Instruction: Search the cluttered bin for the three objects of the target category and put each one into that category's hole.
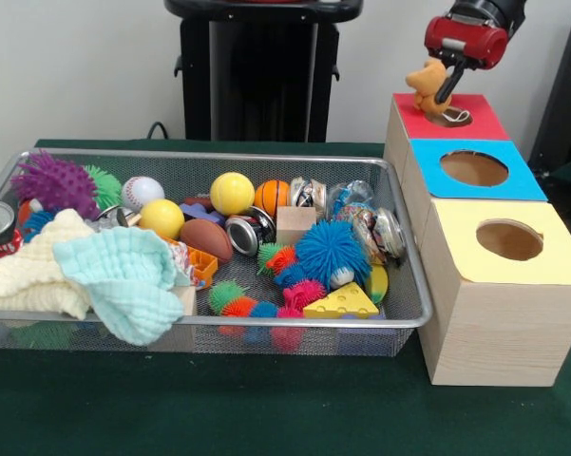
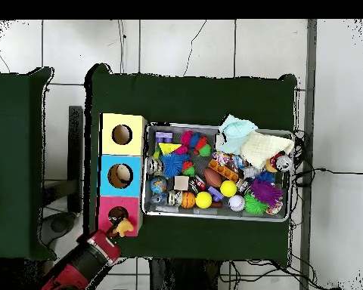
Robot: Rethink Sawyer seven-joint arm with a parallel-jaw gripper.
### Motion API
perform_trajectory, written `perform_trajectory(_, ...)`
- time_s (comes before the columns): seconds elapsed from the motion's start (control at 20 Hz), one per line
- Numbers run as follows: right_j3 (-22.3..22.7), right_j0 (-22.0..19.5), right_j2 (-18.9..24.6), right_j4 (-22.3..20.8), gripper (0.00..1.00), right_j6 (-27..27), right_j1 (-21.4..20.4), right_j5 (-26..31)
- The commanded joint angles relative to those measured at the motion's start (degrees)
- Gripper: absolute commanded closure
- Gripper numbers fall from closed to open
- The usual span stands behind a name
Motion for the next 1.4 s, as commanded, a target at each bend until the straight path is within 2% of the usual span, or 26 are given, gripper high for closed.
perform_trajectory(0.05,-6.62,-1.21,6.83,6.01,1.0,9.51,8.41,0.97)
perform_trajectory(0.25,-7.06,-1.71,6.69,7.45,1.0,8.38,9.5,-0.55)
perform_trajectory(0.6,-7.09,-2.19,6.69,8.54,1.0,6.5,8.63,-0.97)
perform_trajectory(1.4,-9.46,-2.72,6.56,9.94,1.0,5.27,5.66,2.5)
